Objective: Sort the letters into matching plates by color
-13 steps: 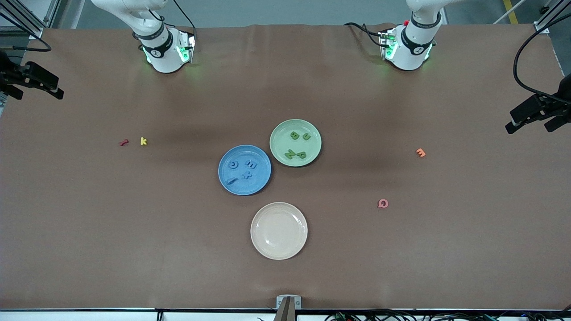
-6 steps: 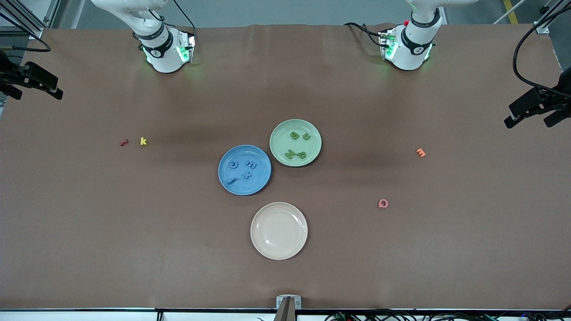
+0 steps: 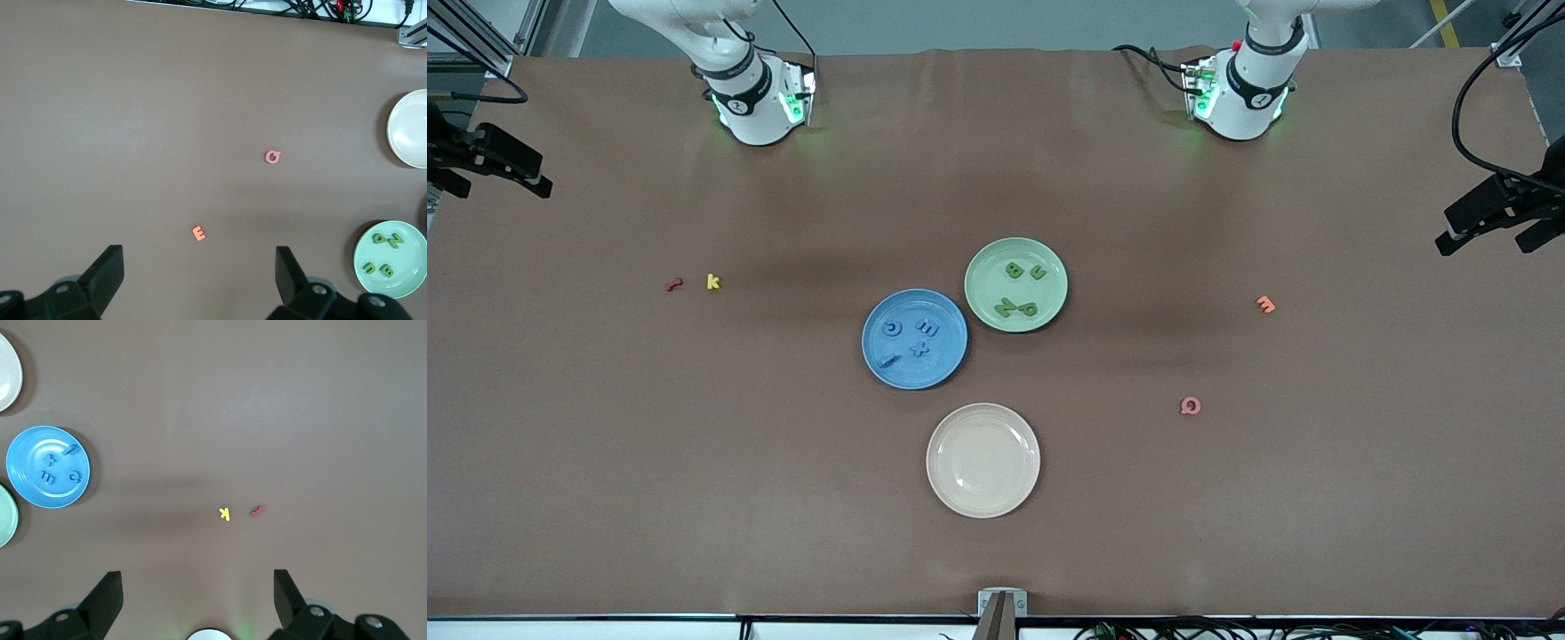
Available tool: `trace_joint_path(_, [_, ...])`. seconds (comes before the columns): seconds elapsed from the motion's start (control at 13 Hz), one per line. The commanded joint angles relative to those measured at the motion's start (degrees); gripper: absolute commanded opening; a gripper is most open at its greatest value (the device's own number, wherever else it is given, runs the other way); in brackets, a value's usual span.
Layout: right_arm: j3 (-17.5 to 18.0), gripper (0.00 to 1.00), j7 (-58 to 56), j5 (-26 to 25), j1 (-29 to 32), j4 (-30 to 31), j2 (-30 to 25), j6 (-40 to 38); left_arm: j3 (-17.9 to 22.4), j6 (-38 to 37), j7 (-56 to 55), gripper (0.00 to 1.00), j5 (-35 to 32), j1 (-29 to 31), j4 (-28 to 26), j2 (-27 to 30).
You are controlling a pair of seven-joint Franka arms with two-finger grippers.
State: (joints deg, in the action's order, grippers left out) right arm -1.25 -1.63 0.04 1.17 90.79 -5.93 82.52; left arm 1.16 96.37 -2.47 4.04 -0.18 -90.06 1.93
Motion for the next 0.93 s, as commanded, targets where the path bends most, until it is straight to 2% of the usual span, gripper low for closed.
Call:
trace_joint_path(0.0, [0.0, 1.0, 1.2, 0.0, 0.1, 1.3, -1.6, -0.1, -0.4, -1.1, -0.3, 1.0, -1.0, -0.4, 0.4, 0.6])
trace_joint_path(0.85, [0.3, 1.0, 2.9, 0.8, -0.4, 1.3, -1.6, -0.1, -0.7, -1.2, 0.4, 1.0, -1.6, -0.6, 0.5, 0.4])
